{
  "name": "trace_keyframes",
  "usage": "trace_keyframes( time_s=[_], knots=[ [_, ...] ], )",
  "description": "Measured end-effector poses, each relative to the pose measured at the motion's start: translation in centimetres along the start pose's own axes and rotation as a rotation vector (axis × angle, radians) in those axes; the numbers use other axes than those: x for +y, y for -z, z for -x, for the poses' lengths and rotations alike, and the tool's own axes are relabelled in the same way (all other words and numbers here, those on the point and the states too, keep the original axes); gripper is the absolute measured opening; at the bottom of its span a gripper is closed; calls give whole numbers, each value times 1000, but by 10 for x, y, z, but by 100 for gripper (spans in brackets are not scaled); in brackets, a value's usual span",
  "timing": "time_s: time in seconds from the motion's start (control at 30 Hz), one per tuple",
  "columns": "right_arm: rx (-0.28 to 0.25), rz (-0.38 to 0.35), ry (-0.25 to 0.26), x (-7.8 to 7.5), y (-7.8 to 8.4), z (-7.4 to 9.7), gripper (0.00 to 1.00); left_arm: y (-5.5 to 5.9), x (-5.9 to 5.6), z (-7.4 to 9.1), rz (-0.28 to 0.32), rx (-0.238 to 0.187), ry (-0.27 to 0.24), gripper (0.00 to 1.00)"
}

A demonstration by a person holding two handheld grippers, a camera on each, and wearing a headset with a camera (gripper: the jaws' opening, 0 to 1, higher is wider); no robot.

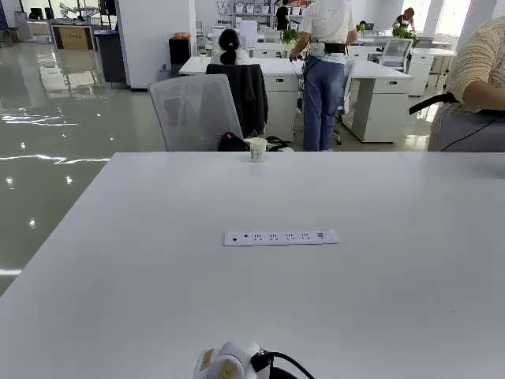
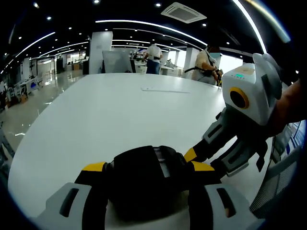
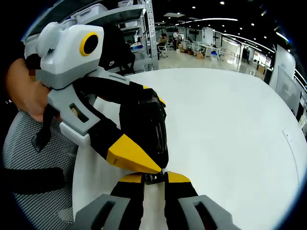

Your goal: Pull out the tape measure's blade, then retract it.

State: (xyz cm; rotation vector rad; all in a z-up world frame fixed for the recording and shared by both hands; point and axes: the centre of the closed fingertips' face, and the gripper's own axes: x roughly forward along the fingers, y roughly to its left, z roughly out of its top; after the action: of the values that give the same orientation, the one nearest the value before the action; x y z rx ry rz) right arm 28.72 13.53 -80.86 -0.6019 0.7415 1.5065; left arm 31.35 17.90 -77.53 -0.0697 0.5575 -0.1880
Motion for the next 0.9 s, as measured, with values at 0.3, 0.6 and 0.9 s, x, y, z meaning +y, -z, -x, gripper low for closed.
trace_keyframes(
  time_s=[0.3, 0.6, 0.9],
  knots=[
    [-4, 8, 9, 0, 1, 3, 13, 0, 0, -1, 16, 14, 3, 64],
    [-4, 5, 20, 0, 3, 7, 13, 1, -1, 0, 19, 63, 11, 64],
    [-20, -15, 34, 0, 8, 20, 11, 1, 0, 3, 21, 87, 39, 63]
  ],
)
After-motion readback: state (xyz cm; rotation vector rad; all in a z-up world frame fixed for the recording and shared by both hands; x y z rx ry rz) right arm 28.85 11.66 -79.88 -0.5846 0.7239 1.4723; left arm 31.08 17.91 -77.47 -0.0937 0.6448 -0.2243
